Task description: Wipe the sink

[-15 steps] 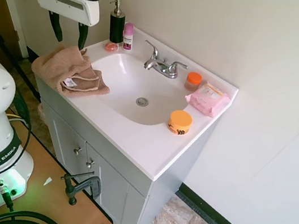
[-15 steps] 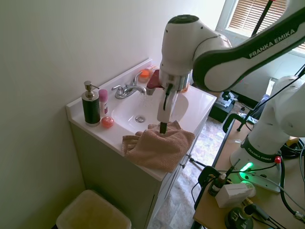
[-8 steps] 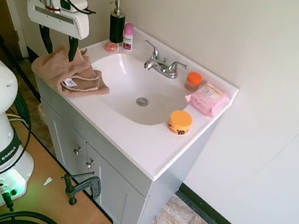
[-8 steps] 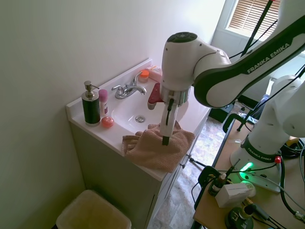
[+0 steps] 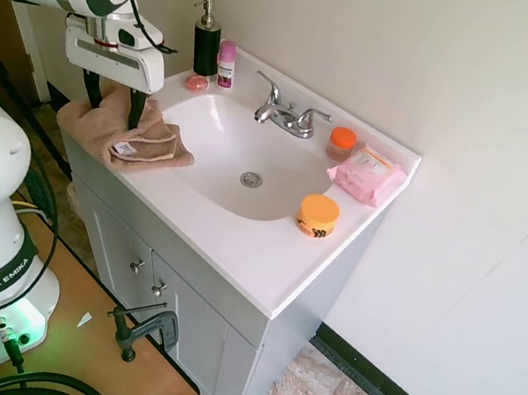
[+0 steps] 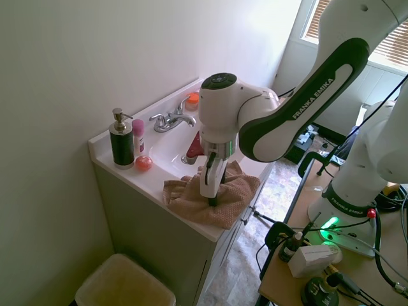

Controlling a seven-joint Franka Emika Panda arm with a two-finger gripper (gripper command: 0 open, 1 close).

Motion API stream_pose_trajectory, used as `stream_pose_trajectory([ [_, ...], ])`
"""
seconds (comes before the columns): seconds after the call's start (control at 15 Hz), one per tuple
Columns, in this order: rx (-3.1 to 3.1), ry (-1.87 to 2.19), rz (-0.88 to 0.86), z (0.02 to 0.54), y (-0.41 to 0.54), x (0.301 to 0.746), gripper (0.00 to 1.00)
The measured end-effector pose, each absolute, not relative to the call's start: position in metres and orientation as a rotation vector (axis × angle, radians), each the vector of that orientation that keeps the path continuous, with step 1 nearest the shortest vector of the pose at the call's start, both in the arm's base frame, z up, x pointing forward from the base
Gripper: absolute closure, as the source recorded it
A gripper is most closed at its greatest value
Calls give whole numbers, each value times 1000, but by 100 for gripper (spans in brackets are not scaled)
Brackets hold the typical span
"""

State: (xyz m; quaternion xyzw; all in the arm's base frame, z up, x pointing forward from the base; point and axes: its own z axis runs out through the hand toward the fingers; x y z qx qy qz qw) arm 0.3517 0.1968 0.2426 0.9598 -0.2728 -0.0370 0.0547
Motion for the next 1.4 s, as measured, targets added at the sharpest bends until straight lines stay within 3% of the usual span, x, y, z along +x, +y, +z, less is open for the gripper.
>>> stream_pose_trajectory([
  [1.4,2919,-910,-139,248,181,370,100],
])
